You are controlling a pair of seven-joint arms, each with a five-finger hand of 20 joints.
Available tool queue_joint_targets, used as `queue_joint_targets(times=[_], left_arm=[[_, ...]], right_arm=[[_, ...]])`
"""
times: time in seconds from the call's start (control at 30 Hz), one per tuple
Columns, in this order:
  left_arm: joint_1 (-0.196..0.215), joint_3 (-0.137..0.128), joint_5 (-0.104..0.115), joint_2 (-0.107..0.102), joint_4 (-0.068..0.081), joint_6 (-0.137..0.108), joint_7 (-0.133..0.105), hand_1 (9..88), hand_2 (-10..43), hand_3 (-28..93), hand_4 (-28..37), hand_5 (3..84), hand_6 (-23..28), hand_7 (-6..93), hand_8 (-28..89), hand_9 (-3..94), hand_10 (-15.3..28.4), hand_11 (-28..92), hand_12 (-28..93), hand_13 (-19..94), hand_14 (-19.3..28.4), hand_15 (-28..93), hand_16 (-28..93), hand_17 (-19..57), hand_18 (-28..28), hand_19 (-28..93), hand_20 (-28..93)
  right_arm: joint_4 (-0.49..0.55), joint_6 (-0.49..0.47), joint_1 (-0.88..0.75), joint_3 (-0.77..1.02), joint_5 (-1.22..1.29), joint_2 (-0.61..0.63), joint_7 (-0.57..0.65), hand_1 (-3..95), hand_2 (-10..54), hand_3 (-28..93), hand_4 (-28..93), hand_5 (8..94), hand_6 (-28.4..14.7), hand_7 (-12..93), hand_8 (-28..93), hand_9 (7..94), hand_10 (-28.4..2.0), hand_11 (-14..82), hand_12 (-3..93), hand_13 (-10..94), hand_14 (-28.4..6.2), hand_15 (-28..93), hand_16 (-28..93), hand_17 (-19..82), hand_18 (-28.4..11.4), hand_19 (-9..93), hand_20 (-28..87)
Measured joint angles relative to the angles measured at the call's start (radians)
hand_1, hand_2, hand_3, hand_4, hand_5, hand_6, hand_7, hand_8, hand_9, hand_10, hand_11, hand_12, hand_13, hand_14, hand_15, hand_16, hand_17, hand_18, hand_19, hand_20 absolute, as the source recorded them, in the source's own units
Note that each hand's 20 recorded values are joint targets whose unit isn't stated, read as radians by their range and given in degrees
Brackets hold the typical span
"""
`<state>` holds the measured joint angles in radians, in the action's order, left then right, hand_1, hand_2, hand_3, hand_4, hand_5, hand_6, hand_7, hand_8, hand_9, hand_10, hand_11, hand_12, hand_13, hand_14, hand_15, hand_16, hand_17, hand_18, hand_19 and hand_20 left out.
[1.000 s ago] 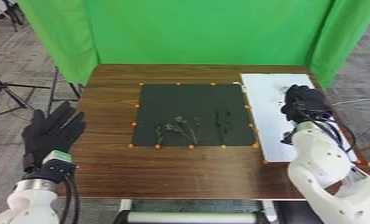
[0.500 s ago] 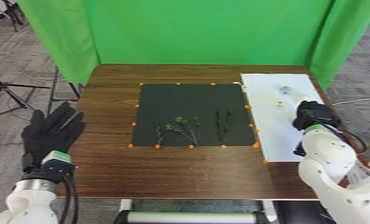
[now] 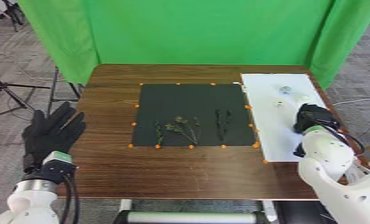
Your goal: Arrange flowers
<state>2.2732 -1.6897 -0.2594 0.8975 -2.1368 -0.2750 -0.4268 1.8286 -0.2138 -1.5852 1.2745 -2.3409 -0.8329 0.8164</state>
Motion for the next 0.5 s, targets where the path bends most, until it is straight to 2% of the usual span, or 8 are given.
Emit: queue_joint_targets(times=[0.17, 0.23, 0.27, 0.3, 0.5], left_arm=[[0.000, 0.002, 0.001, 0.000, 0.000, 0.000, 0.000, 27.6, 13.0, 68, -28.3, 38.2, 8.6, 15.5, -10, 27.3, 13.7, 29, 10, 21, 14.4, 42, -9, -6.2, 13.4, 35, 10], [0.000, 0.002, 0.001, 0.000, 0.000, 0.000, 0.000, 27.6, 13.0, 68, -28.3, 38.2, 8.6, 15.5, -10, 27.3, 13.7, 29, 10, 21, 14.5, 42, -9, -6.2, 13.4, 35, 10], [0.000, 0.002, 0.001, 0.000, 0.000, 0.000, 0.000, 27.6, 13.0, 68, -28.3, 38.2, 8.6, 15.5, -10, 27.3, 13.7, 29, 10, 21, 14.5, 42, -9, -6.2, 13.4, 35, 10], [0.000, 0.002, 0.001, 0.000, 0.000, 0.000, 0.000, 27.5, 13.0, 68, -28.3, 38.2, 8.6, 15.5, -10, 27.3, 13.7, 29, 10, 21, 14.5, 42, -9, -6.2, 13.4, 35, 10], [0.000, 0.002, 0.001, 0.000, 0.000, 0.000, 0.000, 27.5, 13.0, 69, -28.3, 38.2, 8.6, 15.4, -10, 27.3, 13.7, 29, 10, 21, 14.5, 42, -9, -6.2, 13.4, 35, 10]], right_arm=[[-0.010, 0.037, -0.002, -0.015, -0.015, -0.001, 0.000, 65.3, -9.5, 62, -28, 75.2, -0.6, 37, 8, 71.6, -9.2, 10.6, 24.2, 67, -5.4, 45, 45, 43, -19.3, 91, 35], [-0.012, 0.052, -0.004, -0.016, -0.022, -0.001, 0.000, 65.4, -9.5, 62, -28, 75.0, -0.1, 37, 10, 77.7, -8.6, 8.9, 35.0, 68, -6.6, 53, 47, 43, -19.4, 92, 36], [-0.013, 0.057, -0.006, -0.016, -0.025, -0.001, 0.000, 65.7, -9.5, 62, -28, 74.9, 0.3, 37, 13, 80.3, -8.6, 15.4, 44.6, 68, -8.6, 62, 47, 44, -19.4, 92, 37], [-0.013, 0.061, -0.009, -0.016, -0.029, -0.001, 0.000, 65.8, -9.5, 62, -28, 74.7, 0.2, 37, 13, 81.3, -8.6, 18.9, 49.9, 68, -9.5, 67, 47, 45, -19.4, 93, 38], [-0.006, 0.086, -0.023, -0.012, -0.039, -0.001, 0.001, 65.6, -9.5, 64, -28, 74.5, 0.0, 38, 13, 81.9, -9.3, 20.0, 53.0, 68, -9.5, 68, 48, 45, -19.5, 93, 38]])
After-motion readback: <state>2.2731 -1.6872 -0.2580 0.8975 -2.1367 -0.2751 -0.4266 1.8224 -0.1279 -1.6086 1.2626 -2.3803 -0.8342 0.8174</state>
